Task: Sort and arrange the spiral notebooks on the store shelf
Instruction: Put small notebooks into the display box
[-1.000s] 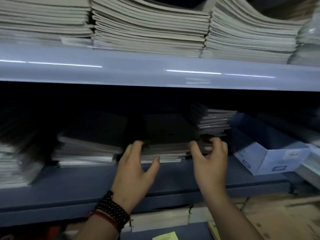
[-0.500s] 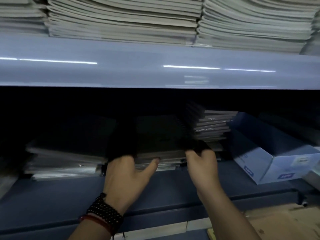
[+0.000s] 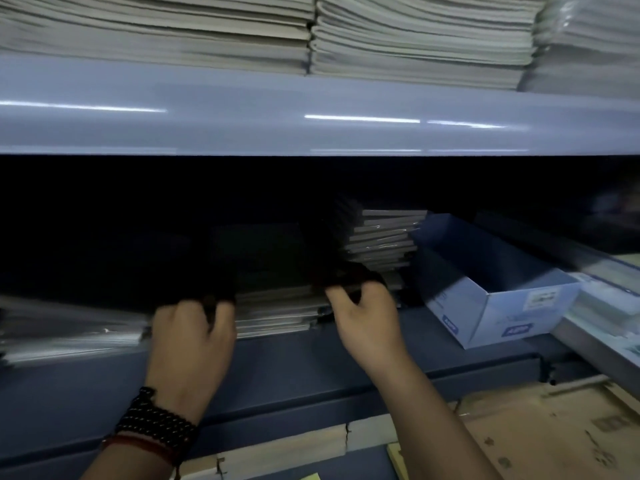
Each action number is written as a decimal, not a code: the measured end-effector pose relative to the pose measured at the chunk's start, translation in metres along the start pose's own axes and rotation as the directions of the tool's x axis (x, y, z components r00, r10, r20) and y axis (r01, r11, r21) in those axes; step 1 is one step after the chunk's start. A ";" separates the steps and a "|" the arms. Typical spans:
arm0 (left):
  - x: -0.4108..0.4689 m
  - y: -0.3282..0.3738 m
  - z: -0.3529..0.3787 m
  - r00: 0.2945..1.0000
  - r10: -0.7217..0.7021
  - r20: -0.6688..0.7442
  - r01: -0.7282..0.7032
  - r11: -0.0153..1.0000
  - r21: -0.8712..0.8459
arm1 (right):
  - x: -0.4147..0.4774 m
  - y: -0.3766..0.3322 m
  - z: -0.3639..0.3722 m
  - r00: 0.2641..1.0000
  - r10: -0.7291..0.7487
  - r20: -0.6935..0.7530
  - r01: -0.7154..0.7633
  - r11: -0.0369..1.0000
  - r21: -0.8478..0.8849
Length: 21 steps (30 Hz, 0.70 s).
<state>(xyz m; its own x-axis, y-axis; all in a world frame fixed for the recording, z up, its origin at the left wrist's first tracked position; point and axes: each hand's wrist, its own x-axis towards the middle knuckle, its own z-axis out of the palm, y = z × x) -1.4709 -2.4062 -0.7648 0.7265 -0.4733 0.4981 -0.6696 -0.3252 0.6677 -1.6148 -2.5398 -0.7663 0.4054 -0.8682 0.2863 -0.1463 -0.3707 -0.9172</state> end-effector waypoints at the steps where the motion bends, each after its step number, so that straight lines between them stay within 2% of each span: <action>1: -0.001 0.002 -0.001 0.999 0.037 -0.003 -0.037 0.997 0.072 | 0.001 0.000 -0.006 0.998 -0.031 -0.050 0.032 1.000 0.002; 2: -0.003 0.008 -0.003 0.996 0.084 -0.006 -0.082 0.986 0.147 | 0.004 0.000 -0.013 0.991 -0.073 -0.108 0.074 0.997 0.007; 4: -0.008 0.022 -0.001 0.977 0.213 -0.005 -0.208 0.960 0.187 | 0.012 0.002 -0.027 0.961 -0.128 -0.245 0.133 0.991 0.002; 6: -0.010 0.042 0.007 0.955 0.298 -0.003 -0.294 0.945 0.143 | 0.021 0.003 -0.038 0.930 -0.135 -0.342 0.165 0.984 0.061; 7: -0.007 0.048 0.015 0.958 0.286 0.030 -0.287 0.953 0.098 | 0.025 0.004 -0.042 0.922 -0.128 -0.365 0.181 0.977 0.114; 10: 0.008 0.069 0.042 0.954 0.262 0.145 -0.274 0.959 0.067 | 0.038 0.008 -0.048 0.924 -0.100 -0.368 0.198 0.951 0.238; 12: 0.022 0.083 0.057 0.934 0.305 0.185 -0.306 0.952 -0.026 | 0.045 0.012 -0.047 0.927 -0.105 -0.359 0.200 0.950 0.239; 14: 0.038 0.093 0.069 0.919 0.369 0.140 -0.361 0.929 -0.075 | 0.050 0.014 -0.043 0.930 -0.116 -0.348 0.200 0.955 0.216; 16: 0.050 0.097 0.084 0.922 0.375 0.099 -0.365 0.925 -0.108 | 0.054 0.014 -0.040 0.929 -0.128 -0.347 0.213 0.952 0.219; 19: 0.059 0.095 0.099 0.937 0.330 0.113 -0.312 0.938 -0.153 | 0.061 0.012 -0.034 0.930 -0.164 -0.328 0.236 0.952 0.193; 21: 0.061 0.093 0.104 0.952 0.281 0.120 -0.255 0.948 -0.192 | 0.061 0.011 -0.031 0.936 -0.160 -0.315 0.247 0.933 0.261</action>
<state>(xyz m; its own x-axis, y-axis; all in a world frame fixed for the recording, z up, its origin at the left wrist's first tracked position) -1.5044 -2.5504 -0.7297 0.4852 -0.6405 0.5953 -0.7905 -0.0302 0.6117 -1.6201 -2.6072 -0.7506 0.1186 -0.8570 0.5015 0.1993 -0.4743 -0.8575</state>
